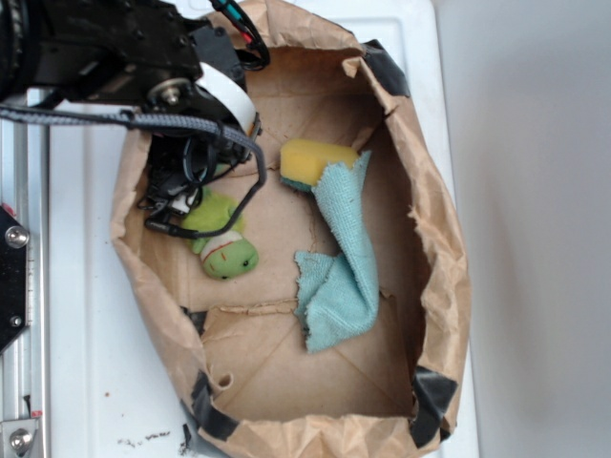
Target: Grab the green ball.
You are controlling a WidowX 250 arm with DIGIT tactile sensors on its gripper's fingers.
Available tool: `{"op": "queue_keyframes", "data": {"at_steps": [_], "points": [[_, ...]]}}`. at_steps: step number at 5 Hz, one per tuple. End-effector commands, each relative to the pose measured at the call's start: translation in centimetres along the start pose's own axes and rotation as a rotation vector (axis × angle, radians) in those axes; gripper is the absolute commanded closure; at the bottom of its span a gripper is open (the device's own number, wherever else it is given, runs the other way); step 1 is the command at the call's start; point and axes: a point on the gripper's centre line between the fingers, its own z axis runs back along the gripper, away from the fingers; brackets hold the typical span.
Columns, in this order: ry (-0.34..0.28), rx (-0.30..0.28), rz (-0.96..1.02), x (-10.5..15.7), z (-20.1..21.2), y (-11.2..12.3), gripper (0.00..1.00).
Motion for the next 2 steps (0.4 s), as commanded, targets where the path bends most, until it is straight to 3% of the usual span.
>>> {"op": "queue_keyframes", "data": {"at_steps": [1, 2], "points": [[-0.052, 0.021, 0.021, 0.8, 1.6, 0.9, 1.00], [-0.063, 0.005, 0.055, 1.4, 3.0, 1.5, 1.00]]}}
